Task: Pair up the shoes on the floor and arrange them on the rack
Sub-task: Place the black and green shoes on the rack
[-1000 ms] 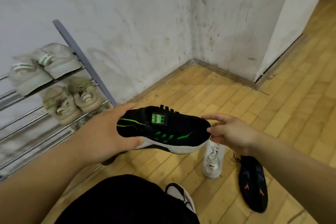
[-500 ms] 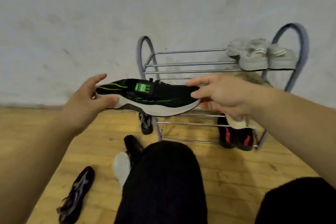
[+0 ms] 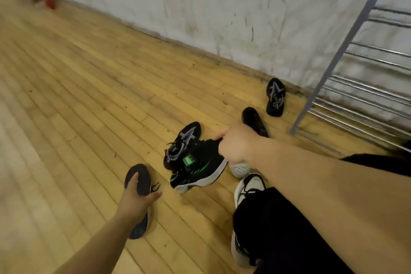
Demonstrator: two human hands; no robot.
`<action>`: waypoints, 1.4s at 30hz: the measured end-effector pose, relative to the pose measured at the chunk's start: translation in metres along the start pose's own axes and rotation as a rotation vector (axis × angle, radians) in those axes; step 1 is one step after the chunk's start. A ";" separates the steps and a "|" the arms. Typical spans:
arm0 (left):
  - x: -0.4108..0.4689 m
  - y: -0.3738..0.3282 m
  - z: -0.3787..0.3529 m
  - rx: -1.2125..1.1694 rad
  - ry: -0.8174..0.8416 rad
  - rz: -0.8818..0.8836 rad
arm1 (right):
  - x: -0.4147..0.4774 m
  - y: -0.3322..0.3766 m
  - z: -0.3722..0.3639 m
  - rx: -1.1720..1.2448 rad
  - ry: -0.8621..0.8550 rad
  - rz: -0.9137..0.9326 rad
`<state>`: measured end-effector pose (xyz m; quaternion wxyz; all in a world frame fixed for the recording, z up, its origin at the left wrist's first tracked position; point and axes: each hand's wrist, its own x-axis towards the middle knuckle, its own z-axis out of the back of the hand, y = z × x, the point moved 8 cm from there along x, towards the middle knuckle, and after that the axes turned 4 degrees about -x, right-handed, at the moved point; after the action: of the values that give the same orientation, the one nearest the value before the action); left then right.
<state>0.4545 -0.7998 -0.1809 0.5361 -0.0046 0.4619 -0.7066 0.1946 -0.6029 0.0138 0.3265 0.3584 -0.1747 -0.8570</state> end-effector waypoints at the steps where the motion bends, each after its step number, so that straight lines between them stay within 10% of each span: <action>1: 0.009 0.028 -0.002 0.075 -0.003 0.054 | 0.003 0.001 -0.008 -0.029 0.025 -0.021; 18: 0.041 0.136 -0.038 0.338 -0.074 0.375 | 0.057 -0.017 -0.014 -0.150 0.137 -0.061; 27: -0.005 -0.007 -0.051 -0.552 0.132 0.198 | 0.044 -0.012 0.027 -0.124 -0.039 -0.088; 42: -0.163 -0.324 -0.040 -0.481 0.620 -0.643 | -0.197 -0.138 0.253 0.184 -0.714 -0.077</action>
<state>0.2594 -0.6507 0.0893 0.1129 -0.0597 0.7244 -0.6775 0.0546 -0.3508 0.2117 0.1789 0.0712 -0.3403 -0.9204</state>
